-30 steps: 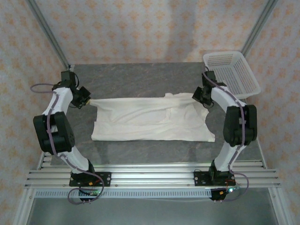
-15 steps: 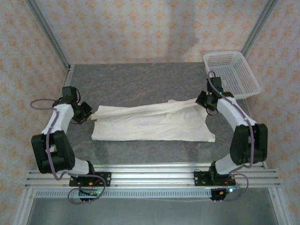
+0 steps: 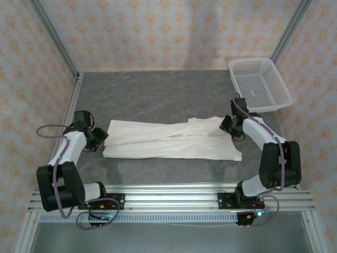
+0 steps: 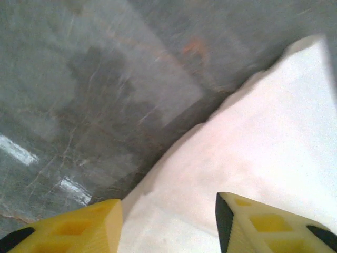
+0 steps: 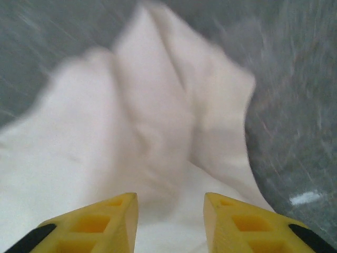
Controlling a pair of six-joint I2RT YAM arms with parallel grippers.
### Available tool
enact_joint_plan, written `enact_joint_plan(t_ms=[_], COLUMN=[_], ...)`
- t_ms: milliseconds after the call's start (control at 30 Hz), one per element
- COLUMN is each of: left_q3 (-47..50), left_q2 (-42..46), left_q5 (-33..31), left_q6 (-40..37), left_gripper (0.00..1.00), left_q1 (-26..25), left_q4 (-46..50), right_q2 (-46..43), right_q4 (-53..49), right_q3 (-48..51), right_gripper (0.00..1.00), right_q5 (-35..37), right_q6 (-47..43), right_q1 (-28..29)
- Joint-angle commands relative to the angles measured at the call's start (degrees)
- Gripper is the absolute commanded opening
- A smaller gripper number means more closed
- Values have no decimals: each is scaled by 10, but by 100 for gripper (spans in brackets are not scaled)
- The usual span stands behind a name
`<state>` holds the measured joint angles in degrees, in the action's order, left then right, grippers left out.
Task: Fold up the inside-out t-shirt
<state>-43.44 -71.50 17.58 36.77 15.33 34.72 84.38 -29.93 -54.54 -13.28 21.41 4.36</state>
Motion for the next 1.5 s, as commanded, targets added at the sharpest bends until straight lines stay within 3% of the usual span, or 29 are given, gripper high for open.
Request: enact_joint_plan(t_ms=[0,300,567,667,767,833,1067,1333,1433,1467], left_q3=[-36,-39,-3,0,-3,-3,7,21,23,21], left_q2=[49,92,108,98,90,93,113,126,123,120], left_q5=[-7,20,5,2,-4,-9,-7,-1,4,9], left_q6=[-7,-44,-51,-50,-48,-48,-38,-22,-20,-20], left_gripper=[57,84,88,87,87,87,87,87,87,87], left_q1=[-20,-143,-161,-161,-161,-161,-161,-164,-169,-171], left_q4=[-28,-50,-37,-41,-35,-30,-18,-23,-30,-29], right_q2=[-1,245,307,308,301,282,143,-137,-139,-108], right_q4=[-6,-52,-59,-50,-54,-61,-48,70,60,41], right_q3=[-60,-264,-293,-280,-279,-278,-192,133,106,70], right_gripper=[45,53,50,40,12,0,0,0,38,44], right_q5=[27,69,-20,-16,-19,-15,5,-11,-1,-4], right_q6=[-39,-115,-95,-77,-71,-71,-77,7,-28,-47], right_q1=[24,31,46,45,46,45,46,47,48,49])
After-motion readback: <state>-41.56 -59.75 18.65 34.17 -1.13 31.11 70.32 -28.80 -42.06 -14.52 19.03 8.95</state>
